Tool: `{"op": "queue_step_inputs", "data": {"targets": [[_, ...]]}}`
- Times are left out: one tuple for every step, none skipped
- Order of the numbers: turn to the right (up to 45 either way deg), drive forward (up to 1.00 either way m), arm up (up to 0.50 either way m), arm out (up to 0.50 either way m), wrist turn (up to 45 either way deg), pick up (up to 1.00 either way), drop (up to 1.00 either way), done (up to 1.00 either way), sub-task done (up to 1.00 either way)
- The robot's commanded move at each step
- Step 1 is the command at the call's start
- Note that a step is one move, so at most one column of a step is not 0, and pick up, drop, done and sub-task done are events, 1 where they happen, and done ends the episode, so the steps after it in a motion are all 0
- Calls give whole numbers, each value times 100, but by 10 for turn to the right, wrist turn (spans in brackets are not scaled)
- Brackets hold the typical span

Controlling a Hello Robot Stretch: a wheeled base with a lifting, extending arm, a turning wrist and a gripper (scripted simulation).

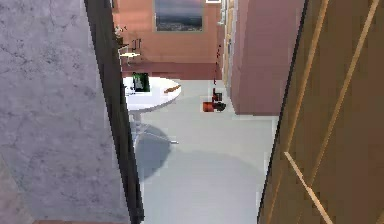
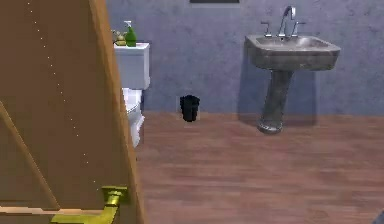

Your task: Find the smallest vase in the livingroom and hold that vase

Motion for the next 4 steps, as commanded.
{"op": "queue_step_inputs", "data": {"targets": [[0,50,0,0,0,0,0,0,0],[60,0,0,0,0,0,0,0,0],[0,100,0,0,0,0,0,0,0],[180,0,0,0,0,0,0,0,0]]}}
